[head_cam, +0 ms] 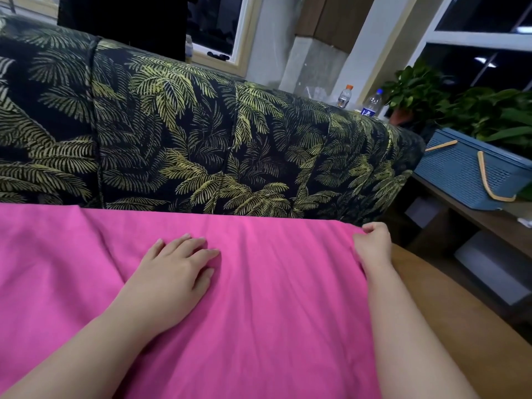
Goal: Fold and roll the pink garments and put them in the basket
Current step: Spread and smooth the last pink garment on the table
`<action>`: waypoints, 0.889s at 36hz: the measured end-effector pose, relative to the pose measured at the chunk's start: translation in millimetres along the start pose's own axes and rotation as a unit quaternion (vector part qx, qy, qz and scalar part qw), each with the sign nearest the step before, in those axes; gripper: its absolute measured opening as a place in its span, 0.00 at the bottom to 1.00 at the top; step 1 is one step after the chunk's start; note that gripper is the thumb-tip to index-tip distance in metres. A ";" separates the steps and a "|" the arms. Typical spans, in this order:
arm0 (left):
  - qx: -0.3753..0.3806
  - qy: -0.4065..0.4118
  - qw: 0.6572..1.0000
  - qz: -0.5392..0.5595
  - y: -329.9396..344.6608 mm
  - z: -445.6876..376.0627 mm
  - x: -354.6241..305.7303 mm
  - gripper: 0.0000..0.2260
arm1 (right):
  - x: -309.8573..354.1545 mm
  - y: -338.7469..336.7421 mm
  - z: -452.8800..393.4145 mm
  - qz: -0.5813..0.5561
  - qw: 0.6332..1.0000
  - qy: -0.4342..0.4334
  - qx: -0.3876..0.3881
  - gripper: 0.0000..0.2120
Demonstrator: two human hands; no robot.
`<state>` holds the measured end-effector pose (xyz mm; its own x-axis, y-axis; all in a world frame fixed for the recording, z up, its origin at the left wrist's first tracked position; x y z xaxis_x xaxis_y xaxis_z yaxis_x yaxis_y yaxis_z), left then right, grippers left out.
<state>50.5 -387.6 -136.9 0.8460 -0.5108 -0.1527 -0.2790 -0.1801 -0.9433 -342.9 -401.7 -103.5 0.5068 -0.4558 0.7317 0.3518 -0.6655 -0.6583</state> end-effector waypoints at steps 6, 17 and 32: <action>-0.002 0.003 1.000 -0.013 -3.1 -0.4 -1.6 0.19 | 37.6 17.6 24.4 -0.036 0.988 -0.133 0.072 0.13; -0.004 0.002 1.000 -0.016 -4.5 -0.7 -1.9 0.19 | 43.5 46.1 35.1 0.032 0.981 -0.138 0.129 0.15; 0.004 0.001 1.000 -0.018 -2.1 -0.9 -1.1 0.19 | 42.7 36.0 41.2 0.033 0.991 -0.080 0.101 0.31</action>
<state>49.7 -387.3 -134.5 0.8551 -0.5050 -0.1176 -0.2442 -0.1921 -0.9505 -276.2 -420.8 -103.3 0.6463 -0.3852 0.6587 0.4549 -0.4985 -0.7379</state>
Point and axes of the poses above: each hand's wrist, its own z-axis away from the middle knuckle, its own y-axis out of the palm, x = y × z, the point moved 9 cm from there along -z, towards the middle knuckle, and after that the axes turned 3 degrees about y, right-handed, at the moved point
